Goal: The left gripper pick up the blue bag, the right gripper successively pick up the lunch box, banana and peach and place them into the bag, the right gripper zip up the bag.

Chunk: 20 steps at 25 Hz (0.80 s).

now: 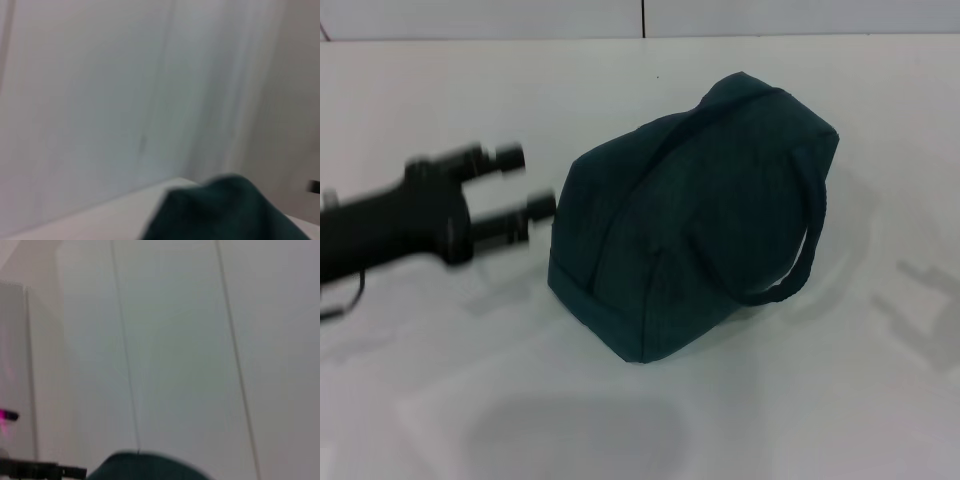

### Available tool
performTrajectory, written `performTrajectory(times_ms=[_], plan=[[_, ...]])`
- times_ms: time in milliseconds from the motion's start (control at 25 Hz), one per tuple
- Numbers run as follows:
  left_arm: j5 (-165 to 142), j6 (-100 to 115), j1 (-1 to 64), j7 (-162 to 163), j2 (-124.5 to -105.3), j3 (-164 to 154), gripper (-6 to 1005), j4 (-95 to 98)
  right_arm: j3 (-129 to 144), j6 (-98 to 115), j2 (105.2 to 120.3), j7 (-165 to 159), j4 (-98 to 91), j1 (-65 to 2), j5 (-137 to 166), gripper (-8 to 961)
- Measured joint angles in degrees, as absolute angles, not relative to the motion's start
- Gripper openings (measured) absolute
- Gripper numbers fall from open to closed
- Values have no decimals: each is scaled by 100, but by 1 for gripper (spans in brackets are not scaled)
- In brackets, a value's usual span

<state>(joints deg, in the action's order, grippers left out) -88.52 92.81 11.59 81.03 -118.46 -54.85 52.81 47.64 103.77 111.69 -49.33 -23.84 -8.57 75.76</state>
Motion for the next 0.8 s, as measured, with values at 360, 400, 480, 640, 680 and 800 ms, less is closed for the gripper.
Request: performTrajectory(times_ms=[360, 400, 480, 640, 680, 800], plan=[[-9690, 9737, 866, 7014, -11939, -5499, 744, 4694, 4802, 9988, 11401, -4479, -2374, -900, 8600, 653], [-9706, 9744, 859, 6831, -11943, -5507, 744, 4579, 4813, 9906, 11439, -4437, -2370, -906, 8670, 667], [-9707, 9755, 862, 6487, -11944, -5515, 743, 4337, 4843, 9811, 11468, -4381, -2289, -947, 8759, 695], [-9712, 9750, 857, 6048, -11942, -5499, 742, 4052, 4914, 9697, 11471, -4261, -2022, -1077, 8911, 723], [-9713, 9739, 854, 6010, -11938, -5491, 742, 4012, 4921, 9663, 11472, -4244, -1986, -1097, 8954, 722], [-9716, 9705, 849, 5914, -11929, -5417, 741, 3910, 4948, 9597, 11482, -4228, -1945, -1122, 9020, 721]])
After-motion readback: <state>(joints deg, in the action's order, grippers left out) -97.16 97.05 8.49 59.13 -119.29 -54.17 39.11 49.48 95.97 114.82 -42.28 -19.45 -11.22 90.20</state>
